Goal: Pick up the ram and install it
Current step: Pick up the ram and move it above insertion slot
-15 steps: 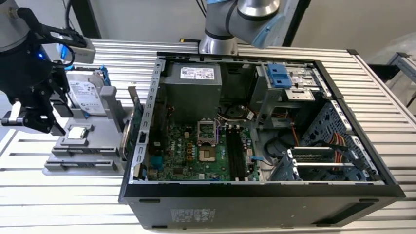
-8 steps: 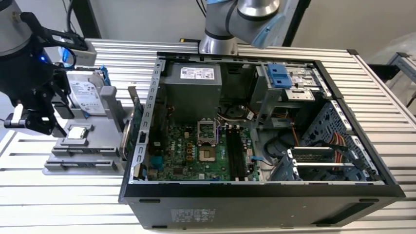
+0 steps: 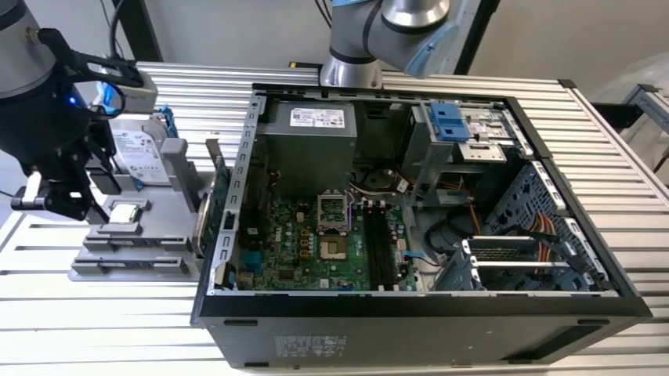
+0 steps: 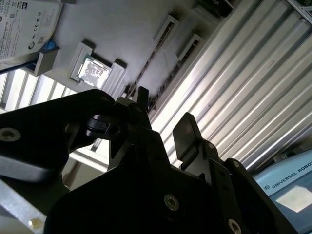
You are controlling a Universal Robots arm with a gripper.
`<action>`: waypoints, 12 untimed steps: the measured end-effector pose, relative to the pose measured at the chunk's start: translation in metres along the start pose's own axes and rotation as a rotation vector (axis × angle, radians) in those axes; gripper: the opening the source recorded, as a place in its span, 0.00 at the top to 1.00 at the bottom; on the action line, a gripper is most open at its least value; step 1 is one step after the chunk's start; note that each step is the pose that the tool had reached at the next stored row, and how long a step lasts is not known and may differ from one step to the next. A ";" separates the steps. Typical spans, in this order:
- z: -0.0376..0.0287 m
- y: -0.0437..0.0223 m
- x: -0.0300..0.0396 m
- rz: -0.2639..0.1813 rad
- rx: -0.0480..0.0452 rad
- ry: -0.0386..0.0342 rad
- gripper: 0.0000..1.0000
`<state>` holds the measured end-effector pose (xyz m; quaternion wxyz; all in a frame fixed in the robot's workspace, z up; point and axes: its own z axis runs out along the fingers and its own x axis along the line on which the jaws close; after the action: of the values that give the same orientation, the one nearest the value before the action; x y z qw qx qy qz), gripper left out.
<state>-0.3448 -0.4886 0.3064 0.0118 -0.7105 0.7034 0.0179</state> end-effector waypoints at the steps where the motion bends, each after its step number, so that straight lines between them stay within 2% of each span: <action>1: 0.0006 0.0000 0.0000 0.000 0.0000 0.0000 0.00; 12: 0.0078 -0.0004 0.0008 0.000 -0.0001 0.0001 0.00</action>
<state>-0.3445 -0.4890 0.2986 0.0117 -0.7104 0.7034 0.0179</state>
